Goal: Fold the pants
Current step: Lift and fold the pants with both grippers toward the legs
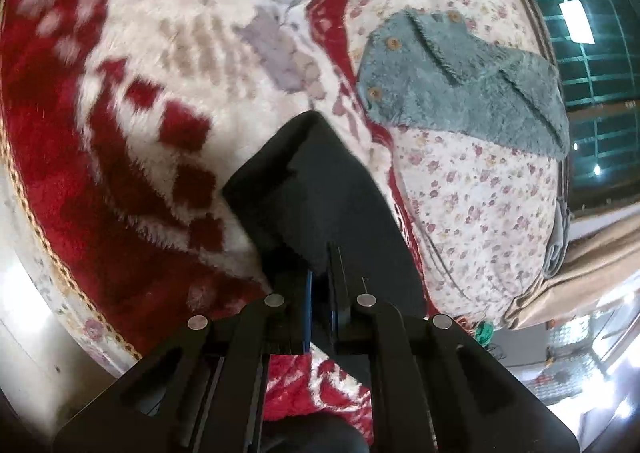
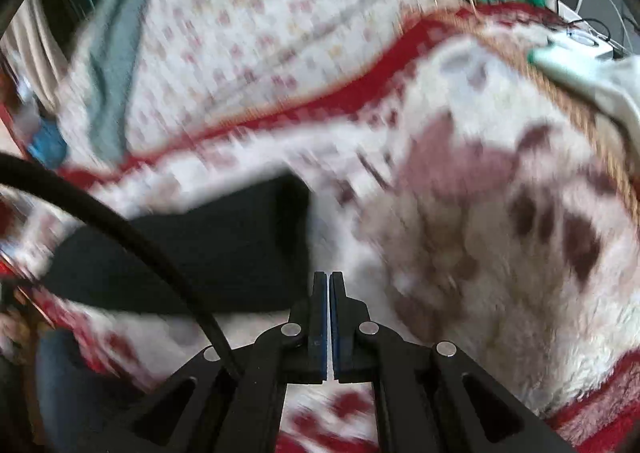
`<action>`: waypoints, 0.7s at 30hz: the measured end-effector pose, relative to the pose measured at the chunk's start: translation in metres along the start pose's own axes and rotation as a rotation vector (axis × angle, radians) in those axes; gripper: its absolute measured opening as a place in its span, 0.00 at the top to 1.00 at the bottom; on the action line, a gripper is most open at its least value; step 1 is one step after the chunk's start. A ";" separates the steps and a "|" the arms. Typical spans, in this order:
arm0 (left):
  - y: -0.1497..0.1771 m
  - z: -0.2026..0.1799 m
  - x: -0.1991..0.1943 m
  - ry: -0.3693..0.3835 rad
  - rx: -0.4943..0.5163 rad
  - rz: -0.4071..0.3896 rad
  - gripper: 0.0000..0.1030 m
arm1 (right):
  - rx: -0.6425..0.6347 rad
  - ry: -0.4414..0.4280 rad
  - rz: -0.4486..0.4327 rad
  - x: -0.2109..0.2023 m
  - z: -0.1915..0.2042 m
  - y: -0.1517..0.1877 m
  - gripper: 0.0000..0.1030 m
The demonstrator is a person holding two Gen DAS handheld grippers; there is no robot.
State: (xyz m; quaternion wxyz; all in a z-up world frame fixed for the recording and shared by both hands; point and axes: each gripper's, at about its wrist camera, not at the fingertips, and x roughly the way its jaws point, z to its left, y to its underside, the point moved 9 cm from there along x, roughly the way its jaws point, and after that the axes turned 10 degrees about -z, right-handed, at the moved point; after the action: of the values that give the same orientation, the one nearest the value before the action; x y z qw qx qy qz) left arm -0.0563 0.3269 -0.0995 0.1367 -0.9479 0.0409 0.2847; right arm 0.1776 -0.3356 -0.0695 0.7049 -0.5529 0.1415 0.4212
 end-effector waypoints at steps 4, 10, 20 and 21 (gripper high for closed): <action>0.002 0.005 0.002 0.012 -0.027 0.011 0.95 | 0.159 -0.137 -0.018 0.003 0.011 -0.025 0.65; 0.002 0.008 0.005 0.010 -0.050 0.028 0.95 | 0.020 -0.069 0.179 0.044 0.018 -0.027 0.58; 0.006 0.013 0.011 -0.016 -0.050 0.035 0.95 | -0.214 -0.173 -0.113 -0.023 0.092 -0.117 0.98; 0.006 0.013 0.011 -0.016 -0.053 0.035 0.95 | -0.224 -0.189 -0.113 -0.025 0.097 -0.116 0.98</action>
State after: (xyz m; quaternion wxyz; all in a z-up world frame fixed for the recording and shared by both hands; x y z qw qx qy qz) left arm -0.0555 0.3250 -0.1175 0.1070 -0.9480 0.0488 0.2958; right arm 0.2235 -0.2632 0.0573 0.6714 -0.5933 -0.0046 0.4442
